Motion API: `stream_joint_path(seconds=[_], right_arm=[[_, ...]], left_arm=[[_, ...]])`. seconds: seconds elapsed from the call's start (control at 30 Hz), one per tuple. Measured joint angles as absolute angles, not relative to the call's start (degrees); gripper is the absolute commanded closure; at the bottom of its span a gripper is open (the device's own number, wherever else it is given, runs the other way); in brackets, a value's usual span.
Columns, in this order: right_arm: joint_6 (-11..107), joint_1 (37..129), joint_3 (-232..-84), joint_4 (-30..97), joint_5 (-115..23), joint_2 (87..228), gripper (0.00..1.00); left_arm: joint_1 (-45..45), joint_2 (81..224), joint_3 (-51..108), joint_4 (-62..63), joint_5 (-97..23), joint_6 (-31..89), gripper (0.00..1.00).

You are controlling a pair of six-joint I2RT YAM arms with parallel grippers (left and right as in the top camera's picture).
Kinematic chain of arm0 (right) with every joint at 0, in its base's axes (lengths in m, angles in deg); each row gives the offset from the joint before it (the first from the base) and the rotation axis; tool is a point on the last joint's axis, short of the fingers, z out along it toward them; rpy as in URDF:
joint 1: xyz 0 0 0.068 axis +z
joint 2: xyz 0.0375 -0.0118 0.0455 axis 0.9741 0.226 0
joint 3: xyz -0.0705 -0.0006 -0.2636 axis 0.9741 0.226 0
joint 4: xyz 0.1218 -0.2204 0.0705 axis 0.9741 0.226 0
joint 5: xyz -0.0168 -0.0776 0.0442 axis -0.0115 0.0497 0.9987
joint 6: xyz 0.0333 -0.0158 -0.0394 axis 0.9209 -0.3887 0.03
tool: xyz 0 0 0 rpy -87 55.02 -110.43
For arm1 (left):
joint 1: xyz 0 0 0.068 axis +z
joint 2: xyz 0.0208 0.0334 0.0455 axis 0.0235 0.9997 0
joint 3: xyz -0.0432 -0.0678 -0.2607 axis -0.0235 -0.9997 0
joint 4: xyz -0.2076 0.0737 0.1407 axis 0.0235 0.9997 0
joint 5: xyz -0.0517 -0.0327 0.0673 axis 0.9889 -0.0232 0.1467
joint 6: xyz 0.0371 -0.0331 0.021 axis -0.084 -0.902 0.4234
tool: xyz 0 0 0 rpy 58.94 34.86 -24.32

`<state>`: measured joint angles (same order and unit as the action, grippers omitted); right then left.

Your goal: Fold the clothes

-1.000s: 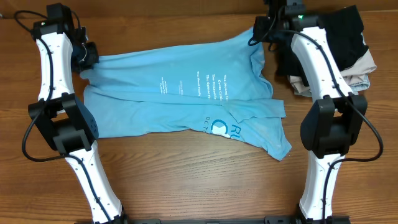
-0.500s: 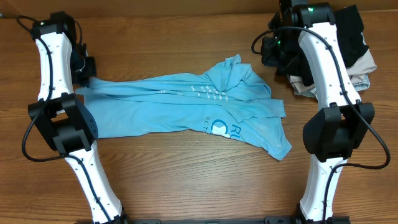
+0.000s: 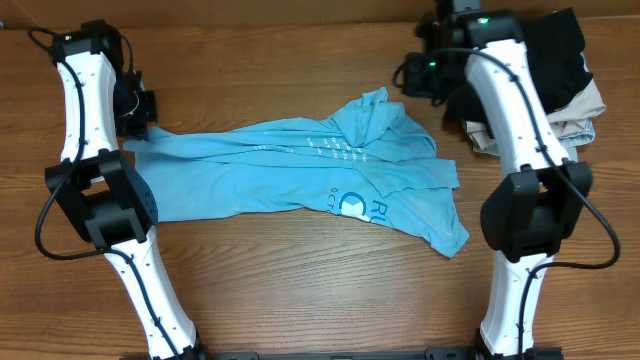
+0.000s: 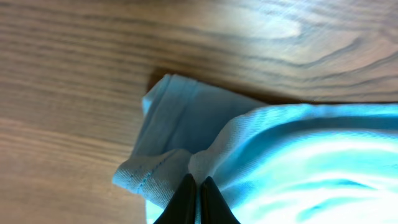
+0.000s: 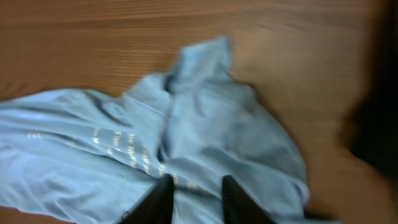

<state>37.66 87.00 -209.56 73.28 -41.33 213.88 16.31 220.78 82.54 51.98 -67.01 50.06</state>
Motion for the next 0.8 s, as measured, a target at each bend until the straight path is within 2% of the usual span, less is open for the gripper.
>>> stream_joint_path(seconds=[0.13,0.3,0.47,0.57,0.8], right_arm=[[36.63,91.88,-208.07,70.11,-41.81,213.9,0.57],[37.92,96.99,-207.94,72.05,-42.86,215.67,0.58],[39.32,96.75,-206.94,75.81,-42.27,218.6,0.53],[39.78,96.21,-205.89,75.44,-42.18,218.82,0.41],[40.13,96.12,-198.89,68.82,-39.8,218.82,0.42]], left_arm=[[15.96,220.78,82.54,51.15,-65.48,50.06,0.96],[15.94,220.78,82.54,50.49,-64.65,50.06,0.96],[15.94,220.78,82.54,50.29,-64.38,50.06,0.96],[15.94,220.78,82.54,49.97,-64.32,50.06,0.96],[15.94,220.78,82.56,49.14,-64.21,50.04,0.96]])
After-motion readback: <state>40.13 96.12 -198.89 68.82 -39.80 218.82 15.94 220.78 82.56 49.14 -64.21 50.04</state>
